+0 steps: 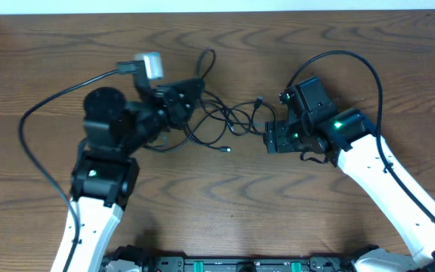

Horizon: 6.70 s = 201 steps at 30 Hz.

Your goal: Untangle cables

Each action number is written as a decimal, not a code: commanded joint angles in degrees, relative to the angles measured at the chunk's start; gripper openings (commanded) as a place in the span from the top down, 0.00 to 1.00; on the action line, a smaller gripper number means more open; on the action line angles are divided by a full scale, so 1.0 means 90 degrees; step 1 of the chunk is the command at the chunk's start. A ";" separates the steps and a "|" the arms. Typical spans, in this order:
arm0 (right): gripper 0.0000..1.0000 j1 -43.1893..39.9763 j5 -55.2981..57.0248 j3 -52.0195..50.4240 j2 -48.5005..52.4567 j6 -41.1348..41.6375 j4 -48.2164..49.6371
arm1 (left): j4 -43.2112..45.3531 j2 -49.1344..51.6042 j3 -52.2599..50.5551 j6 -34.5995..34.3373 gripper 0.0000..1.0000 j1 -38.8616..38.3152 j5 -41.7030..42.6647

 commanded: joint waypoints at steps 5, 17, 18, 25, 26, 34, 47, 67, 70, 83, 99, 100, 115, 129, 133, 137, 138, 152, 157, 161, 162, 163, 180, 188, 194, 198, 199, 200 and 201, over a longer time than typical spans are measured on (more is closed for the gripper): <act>0.09 -0.0187 0.2067 0.0005 -0.0418 0.1547 -0.1469 | 0.0682 0.1188 0.0061 0.0430 0.92 -0.1178 0.0469; 0.01 -0.1715 0.3536 0.0005 -0.3274 0.2261 -0.2348 | 0.3757 0.3861 0.0061 0.0427 0.92 -0.3036 -0.0444; 0.01 -0.1807 0.3534 0.0005 -0.3466 0.2191 -0.2351 | 0.3759 0.4029 0.0061 0.0427 0.91 -0.3092 -0.0505; 0.01 -0.1938 0.3354 0.0005 -0.4073 0.2103 -0.2363 | 0.3062 0.4420 0.0061 0.0376 0.12 -0.3084 -0.0401; 0.01 -0.1938 0.3264 0.0005 -0.4044 0.2101 -0.2363 | 0.3016 0.4362 0.0061 0.0376 0.07 -0.3041 -0.0248; 0.01 -0.1933 0.1586 0.0005 -0.3315 0.0464 -0.1870 | 0.2429 0.3470 0.0061 0.0384 0.05 -0.2395 0.0187; 0.01 -0.1251 -0.1732 0.0005 -0.0801 -0.3900 -0.0969 | 0.0391 0.2902 0.0061 0.0379 0.04 -0.0848 0.0187; 0.01 -0.0158 -0.3082 0.0005 0.1761 -0.4410 0.1185 | -0.1438 0.1928 0.0061 0.0714 0.04 0.0525 -0.0321; 0.09 0.0151 -0.2067 0.0005 0.1936 -0.3871 0.1610 | -0.1549 0.1928 0.0061 0.0714 0.04 0.0525 -0.0321; 0.99 0.0471 -0.0602 0.0005 0.2113 -0.3194 0.1710 | -0.1962 0.1928 0.0061 0.0716 0.04 0.0525 -0.0323; 0.85 -0.0092 0.2011 0.0005 0.2120 -0.4180 0.1212 | -0.2319 0.1928 0.0061 0.0719 0.04 0.0525 -0.0537; 0.84 -0.0189 0.1751 0.0005 0.2120 -0.4235 0.1226 | -0.2327 0.1928 0.0061 0.0719 0.04 0.0525 -0.0539; 0.40 -0.0602 -0.0952 -0.0155 0.2120 -0.5343 0.0835 | -0.2336 0.1928 0.0061 0.0741 0.04 0.0525 -0.0872; 0.46 -0.0556 -0.0267 -0.1341 0.2120 -0.4762 0.2450 | -0.2341 0.1928 0.0061 0.0741 0.04 0.0525 -0.0872; 0.55 -0.0554 -0.0245 -0.1559 0.2120 -0.4767 0.2827 | -0.2341 0.1931 0.0061 0.0738 0.04 0.0525 -0.0872; 0.96 -0.0554 -0.0248 -0.1758 0.2120 -0.4748 0.3036 | -0.2341 0.1931 0.0061 0.0738 0.04 0.0525 -0.0872; 0.99 -0.0554 -0.0248 -0.1758 0.2120 -0.4677 0.3026 | -0.2341 0.1931 0.0061 0.0738 0.04 0.0525 -0.0872; 0.99 -0.1309 0.0918 0.0330 0.1341 -0.3866 0.1583 | -0.2341 0.1931 0.0061 0.0738 0.04 0.0525 -0.0872; 0.99 -0.1564 0.1100 0.0726 0.0947 -0.3995 0.1885 | -0.2341 0.1931 0.0061 0.0738 0.04 0.0525 -0.0872; 0.99 -0.1870 0.1843 0.0714 0.1013 -0.4337 0.2429 | -0.2341 0.1931 0.0061 0.0738 0.04 0.0525 -0.0872; 0.99 -0.1972 0.1916 0.0714 0.1066 -0.4444 0.2569 | -0.2341 0.1928 0.0061 0.0738 0.04 0.0525 -0.0872; 0.99 -0.2115 0.1926 0.0714 0.1149 -0.4626 0.2798 | -0.2341 0.1931 0.0061 0.0738 0.04 0.0525 -0.0872; 0.99 -0.3951 0.0714 0.0714 0.3262 -0.9593 0.6254 | -0.2341 0.1931 0.0061 0.0738 0.04 0.0525 -0.0872; 0.99 -0.4413 0.0605 0.0719 0.4716 -1.0965 0.8451 | -0.2341 0.1931 0.0061 0.0738 0.04 0.0525 -0.0869; 0.82 -0.4838 0.0267 0.0721 0.5042 -0.9996 0.9129 | -0.2341 0.1928 0.0061 0.0738 0.04 0.0525 -0.0872; 0.43 -0.4896 0.0321 0.0721 0.4799 -0.8065 0.8500 | -0.2341 0.1931 0.0061 0.0738 0.04 0.0525 -0.0872; 0.18 -0.4862 0.0318 0.0721 0.4656 -0.7786 0.8138 | -0.2339 0.1931 0.0061 0.0738 0.04 0.0525 -0.0872; 0.01 -0.4845 0.0318 0.0721 0.4554 -0.7650 0.7941 | -0.2339 0.1928 0.0061 0.0738 0.04 0.0525 -0.0872; 0.01 -0.4826 0.0318 0.0721 0.4405 -0.7380 0.7735 | -0.2341 0.1928 0.0061 0.0738 0.04 0.0525 -0.0872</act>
